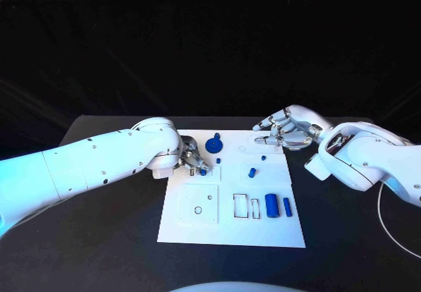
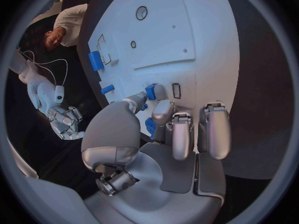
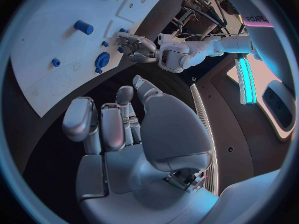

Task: Assemble the parts on the task board

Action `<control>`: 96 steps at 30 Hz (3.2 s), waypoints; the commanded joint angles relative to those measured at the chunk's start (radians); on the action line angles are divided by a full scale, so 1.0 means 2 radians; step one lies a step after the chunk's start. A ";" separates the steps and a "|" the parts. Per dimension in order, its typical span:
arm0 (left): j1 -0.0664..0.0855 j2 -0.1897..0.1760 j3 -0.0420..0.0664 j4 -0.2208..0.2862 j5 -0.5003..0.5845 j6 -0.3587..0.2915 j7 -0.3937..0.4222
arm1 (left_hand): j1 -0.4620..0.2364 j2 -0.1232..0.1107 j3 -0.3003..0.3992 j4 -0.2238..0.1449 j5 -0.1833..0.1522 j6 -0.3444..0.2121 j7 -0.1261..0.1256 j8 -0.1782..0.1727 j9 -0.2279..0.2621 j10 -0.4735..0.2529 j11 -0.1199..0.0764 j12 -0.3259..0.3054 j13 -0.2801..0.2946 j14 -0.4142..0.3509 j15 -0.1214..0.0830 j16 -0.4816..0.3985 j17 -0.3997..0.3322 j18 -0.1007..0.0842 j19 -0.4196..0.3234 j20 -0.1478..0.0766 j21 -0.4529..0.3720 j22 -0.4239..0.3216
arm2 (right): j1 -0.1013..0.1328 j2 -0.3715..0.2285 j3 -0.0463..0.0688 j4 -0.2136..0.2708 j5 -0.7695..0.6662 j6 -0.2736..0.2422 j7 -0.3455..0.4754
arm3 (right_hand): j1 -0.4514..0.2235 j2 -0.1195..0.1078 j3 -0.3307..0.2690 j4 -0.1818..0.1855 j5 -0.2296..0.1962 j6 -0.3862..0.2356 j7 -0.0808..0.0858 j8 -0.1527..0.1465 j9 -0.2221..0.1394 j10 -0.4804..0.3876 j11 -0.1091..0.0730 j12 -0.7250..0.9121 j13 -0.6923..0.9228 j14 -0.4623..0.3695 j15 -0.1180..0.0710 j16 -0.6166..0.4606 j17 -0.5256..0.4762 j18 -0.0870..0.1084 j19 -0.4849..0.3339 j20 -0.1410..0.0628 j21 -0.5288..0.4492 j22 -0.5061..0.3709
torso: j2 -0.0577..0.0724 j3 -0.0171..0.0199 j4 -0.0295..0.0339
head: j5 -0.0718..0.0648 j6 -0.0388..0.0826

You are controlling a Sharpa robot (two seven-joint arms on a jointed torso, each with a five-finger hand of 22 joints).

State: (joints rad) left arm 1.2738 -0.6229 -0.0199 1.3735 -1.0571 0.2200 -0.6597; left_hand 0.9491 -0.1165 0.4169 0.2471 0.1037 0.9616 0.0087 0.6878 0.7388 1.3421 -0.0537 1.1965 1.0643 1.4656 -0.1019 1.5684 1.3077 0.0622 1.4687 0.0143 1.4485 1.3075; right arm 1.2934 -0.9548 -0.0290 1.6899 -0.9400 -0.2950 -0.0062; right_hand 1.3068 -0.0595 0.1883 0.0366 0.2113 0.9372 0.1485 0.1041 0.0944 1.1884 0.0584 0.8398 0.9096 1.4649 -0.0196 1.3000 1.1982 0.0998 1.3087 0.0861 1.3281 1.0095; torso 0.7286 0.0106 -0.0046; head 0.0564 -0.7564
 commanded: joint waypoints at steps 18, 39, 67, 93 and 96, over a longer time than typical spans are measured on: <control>0.007 -0.040 0.022 0.049 0.013 -0.022 0.001 | 0.011 0.004 -0.093 0.018 -0.001 -0.024 0.012 -0.027 -0.010 -0.021 0.008 -0.035 -0.046 0.053 0.003 0.001 0.132 -0.004 -0.004 -0.001 -0.014 0.011 | 0.000 -0.001 0.000 -0.005 -0.001 0.006 0.001 | -0.005 0.000 -0.004 0.001 0.002 0.002 0.000 0.002 0.000 -0.008 0.000 -0.007 -0.006 0.015 -0.001 -0.005 -0.005 0.006 -0.006 -0.001 -0.005 -0.005 | -0.001 0.0003 0.0004 | -0.001 0.001; 0.048 0.013 0.032 -0.101 0.016 0.038 0.014 | 0.061 0.021 -0.137 0.019 0.001 -0.041 0.031 -0.074 -0.059 -0.063 0.026 -0.079 -0.107 0.053 0.018 0.001 0.132 0.004 -0.023 0.015 -0.044 -0.026 | -0.001 0.005 -0.001 -0.012 0.001 0.007 0.001 | -0.005 0.001 -0.005 0.001 0.002 0.002 0.000 0.002 0.000 -0.008 0.000 -0.007 -0.007 0.014 -0.001 -0.006 -0.006 0.006 -0.007 -0.001 -0.006 -0.005 | 0.001 0.0001 -0.0009 | -0.001 0.010; 0.047 0.064 0.016 -0.185 -0.012 0.086 0.028 | 0.074 0.038 -0.154 0.020 0.001 -0.012 0.022 -0.058 -0.063 -0.049 0.019 -0.061 -0.090 0.053 0.014 0.001 0.132 0.002 -0.016 0.012 -0.036 -0.013 | -0.001 0.009 -0.001 -0.014 0.001 0.009 0.001 | -0.005 0.001 -0.004 0.002 0.003 0.002 0.000 0.002 0.000 -0.008 -0.001 -0.007 -0.007 0.014 -0.001 -0.007 -0.006 0.006 -0.007 -0.001 -0.006 -0.005 | 0.001 0.0003 -0.0010 | 0.004 0.005; 0.041 0.068 0.013 -0.187 -0.009 0.107 0.031 | 0.080 0.039 -0.156 0.018 0.002 -0.010 0.020 -0.054 -0.062 -0.046 0.017 -0.058 -0.088 0.053 0.012 0.001 0.132 0.001 -0.014 0.010 -0.034 -0.010 | -0.001 0.009 -0.001 -0.014 0.001 0.010 0.001 | -0.005 0.002 -0.004 0.002 0.003 0.002 0.000 0.002 0.000 -0.008 -0.001 -0.007 -0.006 0.014 -0.001 -0.007 -0.006 0.006 -0.007 -0.001 -0.006 -0.006 | 0.001 0.0005 -0.0008 | 0.003 0.003; 0.041 0.068 0.013 -0.187 -0.008 0.108 0.030 | 0.082 0.040 -0.157 0.018 0.002 -0.010 0.020 -0.053 -0.062 -0.046 0.017 -0.058 -0.088 0.053 0.012 0.001 0.132 0.001 -0.014 0.010 -0.034 -0.010 | -0.001 0.009 -0.002 -0.014 0.001 0.010 0.001 | -0.005 0.002 -0.004 0.002 0.003 0.002 0.000 0.002 0.000 -0.008 -0.001 -0.007 -0.006 0.014 -0.001 -0.007 -0.006 0.006 -0.007 -0.001 -0.006 -0.006 | 0.001 0.0003 -0.0008 | 0.003 0.002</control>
State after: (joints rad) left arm 1.3567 -0.4888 0.0053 0.9975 -1.0746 0.4082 -0.6096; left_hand 1.1039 -0.0383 0.1106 0.2837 0.1003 0.9365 0.0481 0.5770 0.6125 1.2455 -0.0180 1.0769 0.8877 1.4655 -0.0695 1.5684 1.3078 0.0620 1.4347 0.0339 1.3747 1.2872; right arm 1.2917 -0.9377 -0.0321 1.6616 -0.9370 -0.2848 -0.0062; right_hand 1.3070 -0.0594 0.1863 0.0386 0.2112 0.9371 0.1485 0.1041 0.0939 1.1805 0.0569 0.8284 0.8977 1.4649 -0.0196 1.2903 1.1883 0.0998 1.3016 0.0862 1.3201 1.0001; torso 0.7309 0.0115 -0.0065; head 0.0633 -0.7513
